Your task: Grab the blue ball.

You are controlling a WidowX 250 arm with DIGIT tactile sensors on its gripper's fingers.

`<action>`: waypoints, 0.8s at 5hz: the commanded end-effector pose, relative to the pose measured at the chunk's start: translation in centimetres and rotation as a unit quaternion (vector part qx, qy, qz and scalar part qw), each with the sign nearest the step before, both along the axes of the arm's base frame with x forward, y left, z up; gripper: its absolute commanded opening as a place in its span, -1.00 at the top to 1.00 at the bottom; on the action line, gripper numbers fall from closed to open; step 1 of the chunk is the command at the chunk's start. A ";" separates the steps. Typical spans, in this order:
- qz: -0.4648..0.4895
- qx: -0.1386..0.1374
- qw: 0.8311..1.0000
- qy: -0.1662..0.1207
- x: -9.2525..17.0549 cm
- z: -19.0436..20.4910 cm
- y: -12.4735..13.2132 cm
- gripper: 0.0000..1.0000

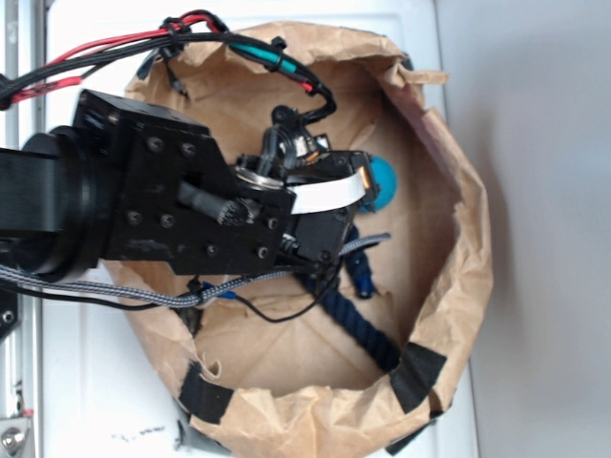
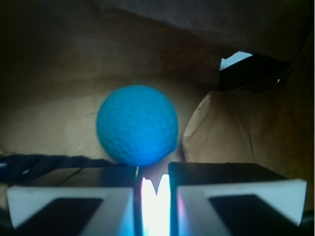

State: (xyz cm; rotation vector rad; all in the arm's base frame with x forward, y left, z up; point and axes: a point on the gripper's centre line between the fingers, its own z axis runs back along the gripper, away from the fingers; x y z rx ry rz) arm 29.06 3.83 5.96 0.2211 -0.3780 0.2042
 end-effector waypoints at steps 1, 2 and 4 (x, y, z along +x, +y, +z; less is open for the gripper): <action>0.030 -0.034 0.999 -0.013 2.1 4.4 1.1 -1.00; 0.034 -0.040 0.999 -0.011 2.7 4.4 1.2 -1.00; 0.043 -0.048 0.998 -0.007 3.8 4.1 0.7 -1.00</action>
